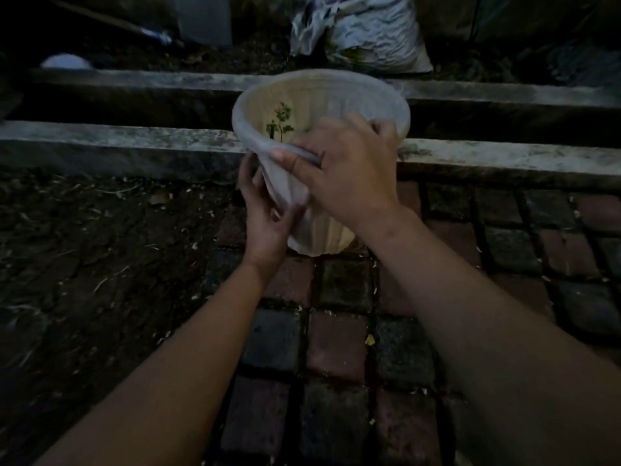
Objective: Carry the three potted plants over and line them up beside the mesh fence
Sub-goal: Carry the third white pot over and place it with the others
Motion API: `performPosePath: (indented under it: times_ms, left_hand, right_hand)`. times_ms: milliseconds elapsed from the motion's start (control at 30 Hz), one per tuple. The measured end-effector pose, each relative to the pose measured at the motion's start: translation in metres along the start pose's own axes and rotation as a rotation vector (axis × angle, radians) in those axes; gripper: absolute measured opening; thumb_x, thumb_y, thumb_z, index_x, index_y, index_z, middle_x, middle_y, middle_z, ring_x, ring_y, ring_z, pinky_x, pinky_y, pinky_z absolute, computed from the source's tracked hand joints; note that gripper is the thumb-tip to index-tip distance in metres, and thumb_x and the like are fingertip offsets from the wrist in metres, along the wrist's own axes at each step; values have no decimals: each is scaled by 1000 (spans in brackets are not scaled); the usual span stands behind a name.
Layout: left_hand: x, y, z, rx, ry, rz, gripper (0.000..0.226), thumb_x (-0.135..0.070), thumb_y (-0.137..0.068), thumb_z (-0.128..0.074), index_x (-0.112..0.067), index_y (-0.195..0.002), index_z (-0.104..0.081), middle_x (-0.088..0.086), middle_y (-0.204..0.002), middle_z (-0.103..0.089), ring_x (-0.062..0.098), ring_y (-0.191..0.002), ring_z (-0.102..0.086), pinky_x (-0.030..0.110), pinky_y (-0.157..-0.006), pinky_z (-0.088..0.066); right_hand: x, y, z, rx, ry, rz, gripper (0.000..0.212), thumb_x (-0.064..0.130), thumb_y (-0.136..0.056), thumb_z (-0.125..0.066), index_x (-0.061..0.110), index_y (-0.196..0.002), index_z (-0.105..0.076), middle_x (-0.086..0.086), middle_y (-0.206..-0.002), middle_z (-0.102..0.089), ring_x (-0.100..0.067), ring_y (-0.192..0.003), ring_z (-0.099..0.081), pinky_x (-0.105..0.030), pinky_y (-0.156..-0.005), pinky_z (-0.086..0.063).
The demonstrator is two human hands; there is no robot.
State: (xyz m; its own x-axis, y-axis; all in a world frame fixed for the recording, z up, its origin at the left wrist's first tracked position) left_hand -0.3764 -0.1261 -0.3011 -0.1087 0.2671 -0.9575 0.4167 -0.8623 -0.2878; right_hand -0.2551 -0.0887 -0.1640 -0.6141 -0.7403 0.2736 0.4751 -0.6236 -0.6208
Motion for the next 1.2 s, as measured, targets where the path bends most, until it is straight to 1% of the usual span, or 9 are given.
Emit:
performPosePath:
  times_ms: [100,233,400,500,667,733,800,933,1200]
  left_hand:
    - [5,4,1,33,-105,-5,128,-53,-77,-84,-9,-158,5,20,-159,-35,35,-148,-44,52,-118,-44]
    - [12,12,-7,84,-72,14,118,-21,-80,-82,-2,-156,6,24,-156,-38,35,-142,-51,48,-113,-50]
    - [23,17,-8,130,-83,118,137,-54,-67,-91,-19,-160,3,13,-159,-40,25,-146,-49,37,-114,-49]
    - [30,14,-5,138,-141,137,141,-56,-60,-95,-26,-159,3,10,-162,-37,25,-150,-42,48,-118,-46]
    - [39,13,-7,154,-146,141,143,-35,-61,-93,-18,-159,8,13,-165,-29,26,-151,-37,13,-106,-47]
    - [42,12,-8,164,-154,159,145,-34,-59,-92,-15,-159,10,12,-165,-26,23,-151,-35,4,-102,-44]
    - [46,11,-7,165,-164,180,147,-37,-56,-94,-16,-159,10,10,-166,-26,22,-152,-34,7,-105,-44]
    - [55,11,-7,202,-190,212,149,-32,-56,-96,-19,-157,13,11,-166,-27,22,-153,-36,24,-115,-46]
    - [70,15,-5,197,-265,249,151,-35,-53,-100,-14,-160,5,5,-163,-33,19,-151,-37,33,-120,-41]
  right_hand:
    - [12,14,1,-85,-25,25,35,59,-90,-62,29,-91,-81,9,-90,-75,-26,-96,-62,-51,-85,-38]
    - [2,39,10,-268,-103,11,30,59,-86,-73,30,-94,-80,-3,-117,-66,-24,-120,-47,-60,-105,-35]
    - [-28,56,17,-336,-293,-83,72,59,-80,-78,21,-134,-49,-14,-141,-20,-46,-138,-30,-61,-111,-37]
    - [-61,68,5,-268,-520,-292,101,57,-74,-82,11,-148,-33,-28,-148,-20,-45,-145,-21,-51,-120,-33]
    - [-87,93,-38,-153,-1003,-492,132,63,-62,-86,24,-157,-3,7,-160,-20,-27,-153,-23,-57,-118,-38]
    - [-97,97,-51,-73,-1054,-548,140,56,-58,-91,20,-158,1,5,-159,-25,-27,-152,-29,-51,-117,-41]
    - [-106,100,-61,12,-1063,-607,139,42,-58,-96,17,-158,-2,-8,-159,-30,-25,-148,-35,-42,-115,-46]
    - [-114,109,-76,130,-1013,-601,114,2,-68,-92,14,-153,-16,-4,-153,-39,-5,-136,-44,-15,-101,-47]
    - [-111,130,-95,336,-988,-670,120,30,-75,-91,32,-160,-6,2,-161,-34,-17,-145,-39,-37,-115,-43]
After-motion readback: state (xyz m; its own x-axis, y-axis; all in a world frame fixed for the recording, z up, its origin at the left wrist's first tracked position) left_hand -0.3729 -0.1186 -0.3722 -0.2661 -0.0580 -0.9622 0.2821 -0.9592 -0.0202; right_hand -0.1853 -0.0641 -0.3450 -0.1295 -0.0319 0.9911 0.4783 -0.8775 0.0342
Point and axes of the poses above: each hand's wrist, its own y-axis away from the middle knuckle, its own z-axis out of the back of the hand, x = y × z, the point moved 7 cm from there along -y, towards the middle knuckle
